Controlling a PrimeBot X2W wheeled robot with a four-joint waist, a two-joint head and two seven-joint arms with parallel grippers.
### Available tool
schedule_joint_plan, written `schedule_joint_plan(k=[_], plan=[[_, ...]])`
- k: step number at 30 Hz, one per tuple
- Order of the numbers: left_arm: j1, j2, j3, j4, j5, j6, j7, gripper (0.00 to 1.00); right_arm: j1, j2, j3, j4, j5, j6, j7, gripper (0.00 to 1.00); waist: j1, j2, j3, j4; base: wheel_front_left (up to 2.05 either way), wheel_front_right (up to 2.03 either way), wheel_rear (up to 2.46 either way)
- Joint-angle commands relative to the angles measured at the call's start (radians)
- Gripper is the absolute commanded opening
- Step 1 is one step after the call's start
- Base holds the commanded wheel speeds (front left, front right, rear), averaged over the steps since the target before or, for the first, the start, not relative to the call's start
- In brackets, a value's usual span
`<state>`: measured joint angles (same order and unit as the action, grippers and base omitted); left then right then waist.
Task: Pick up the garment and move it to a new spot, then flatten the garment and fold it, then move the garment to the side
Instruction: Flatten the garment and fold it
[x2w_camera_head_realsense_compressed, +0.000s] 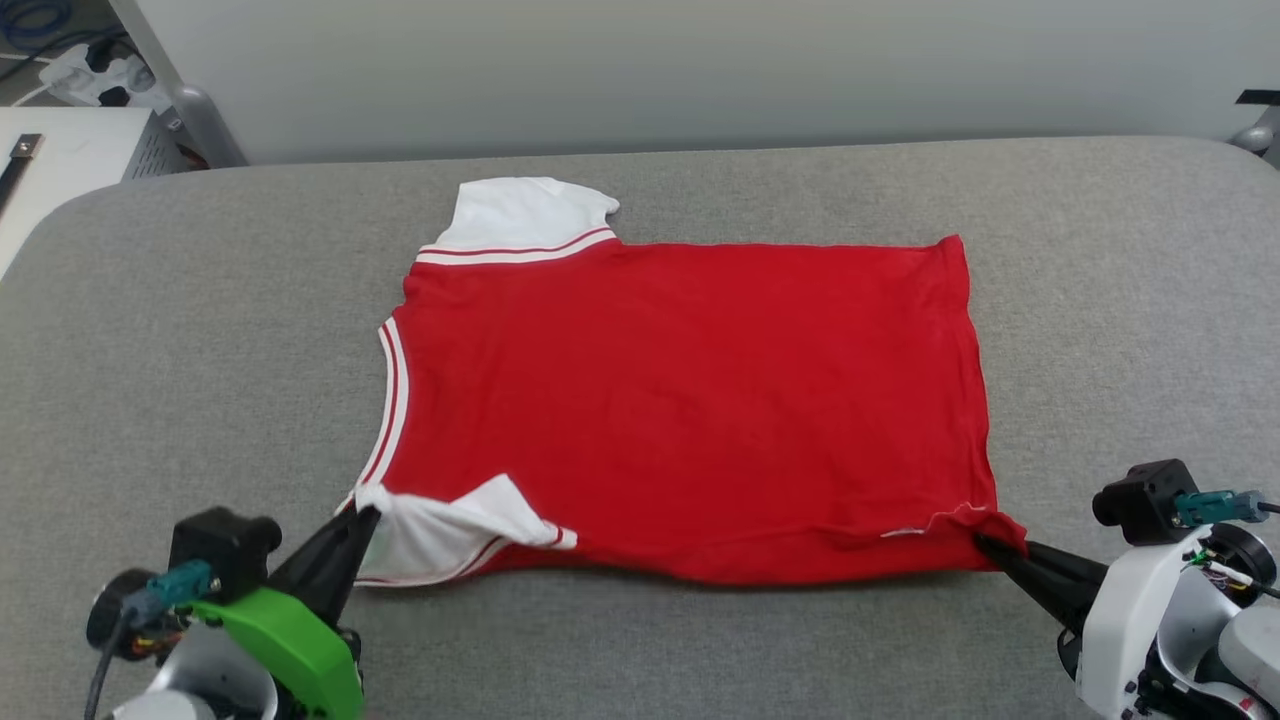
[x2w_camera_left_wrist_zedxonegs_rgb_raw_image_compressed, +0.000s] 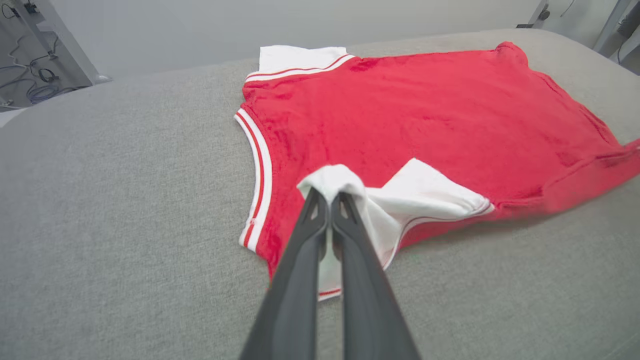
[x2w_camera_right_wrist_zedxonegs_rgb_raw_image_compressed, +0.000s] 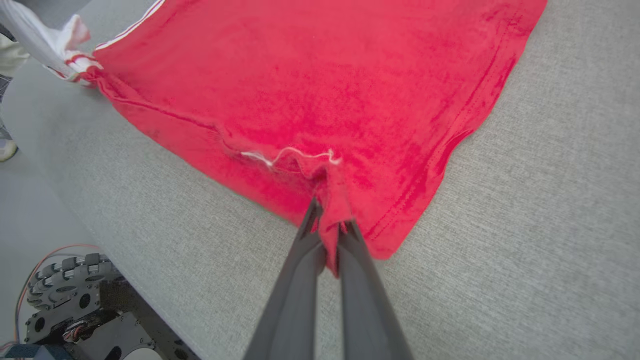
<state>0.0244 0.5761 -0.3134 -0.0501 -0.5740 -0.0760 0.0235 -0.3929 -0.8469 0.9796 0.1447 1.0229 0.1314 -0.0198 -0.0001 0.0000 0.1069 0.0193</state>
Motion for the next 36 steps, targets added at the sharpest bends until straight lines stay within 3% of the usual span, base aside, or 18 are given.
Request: schedule_joint_plan(k=[1,16,36], plan=[[-0.057,0.011,0.0,0.002,0.016,-0.007,0.008,0.0,-0.008,0.012,-0.017,-0.008,-0.008,-0.001,0.007,0.0,0.0001,0.0,0.032,-0.024,0.0,0.0,0.0],[-0.418,0.054,-0.067,0.234,0.033,-0.05,0.041,0.0,-0.184,0.082,-0.089,0.036,-0.019,-0.001,0.071,0.0,0.0001,0.0,0.204,-0.08,0.0,0.0,0.0],[-0.606,0.016,-0.289,0.623,-0.049,-0.054,-0.089,0.0,-0.281,0.172,0.012,0.229,-0.01,-0.001,0.027,0.0,0.0001,0.0,0.24,-0.063,0.0,0.0,0.0]])
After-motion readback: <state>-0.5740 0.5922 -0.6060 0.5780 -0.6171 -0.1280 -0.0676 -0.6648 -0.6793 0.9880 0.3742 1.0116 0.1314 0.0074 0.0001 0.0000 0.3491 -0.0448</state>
